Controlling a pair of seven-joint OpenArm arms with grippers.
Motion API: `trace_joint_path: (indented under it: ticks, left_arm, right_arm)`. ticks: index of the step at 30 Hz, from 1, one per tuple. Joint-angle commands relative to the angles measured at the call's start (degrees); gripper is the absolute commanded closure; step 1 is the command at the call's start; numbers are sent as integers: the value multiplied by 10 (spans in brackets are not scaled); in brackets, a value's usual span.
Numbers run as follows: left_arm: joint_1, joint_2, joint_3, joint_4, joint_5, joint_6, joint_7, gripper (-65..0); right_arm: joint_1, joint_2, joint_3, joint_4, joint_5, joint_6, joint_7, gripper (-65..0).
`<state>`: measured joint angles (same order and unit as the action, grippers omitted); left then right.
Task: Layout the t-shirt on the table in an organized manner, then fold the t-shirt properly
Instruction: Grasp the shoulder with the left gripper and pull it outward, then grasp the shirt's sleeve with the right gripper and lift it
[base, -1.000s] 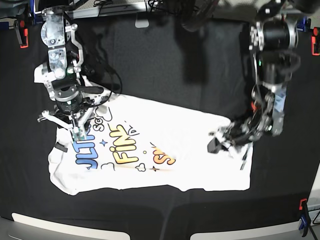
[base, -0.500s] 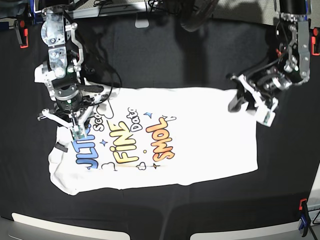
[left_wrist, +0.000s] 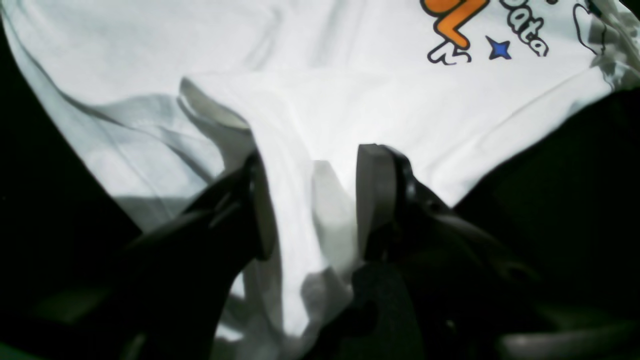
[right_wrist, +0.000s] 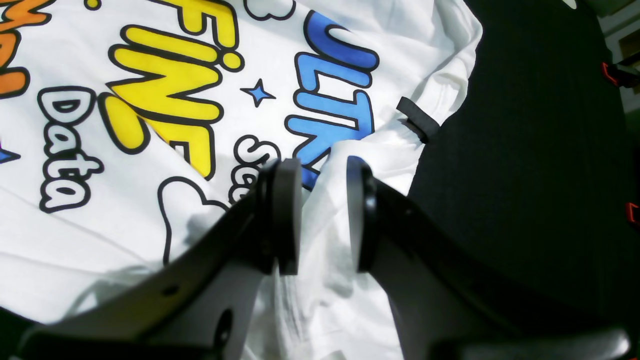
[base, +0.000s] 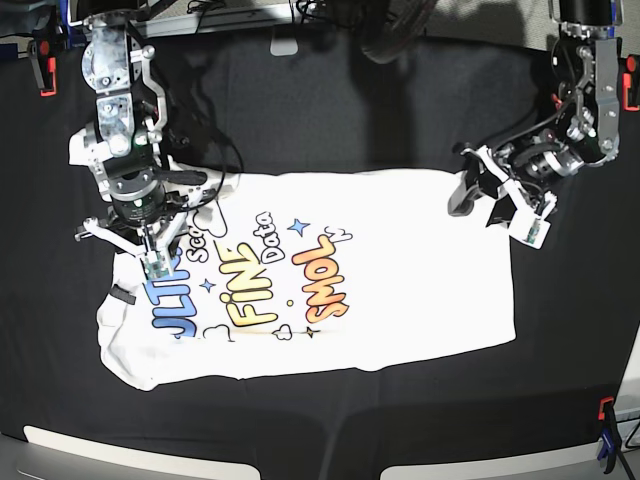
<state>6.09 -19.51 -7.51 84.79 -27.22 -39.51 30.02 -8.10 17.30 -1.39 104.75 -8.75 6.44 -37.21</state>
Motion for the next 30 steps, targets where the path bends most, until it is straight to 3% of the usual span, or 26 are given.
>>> trace_joint_path:
  ticks: [1, 7, 14, 17, 20, 30]
  left_arm:
    - [-14, -3, -3, 10, -14, -5, -16, -231]
    - [-45, -2, -3, 10, -11, -5, -15, -230]
    - [-52, -2, -3, -3, 61, -5, -19, -230]
    - [-53, -2, -3, -45, 78, -5, -63, -230]
    - [-63, -2, -3, -93, 76, -5, -91, -230]
    - [-119, 2, -3, -121, 27, -5, -74, -230]
  right_arm:
    - [8, 6, 3, 12, 0, -4, 11, -151]
    - [8, 6, 3, 12, 0, -4, 12, -151]
    - [8, 6, 3, 12, 0, -4, 12, -151]
    - [8, 6, 3, 12, 0, -4, 11, -151]
    - [8, 6, 3, 12, 0, -4, 11, -151]
    - [8, 6, 3, 12, 0, -4, 12, -151]
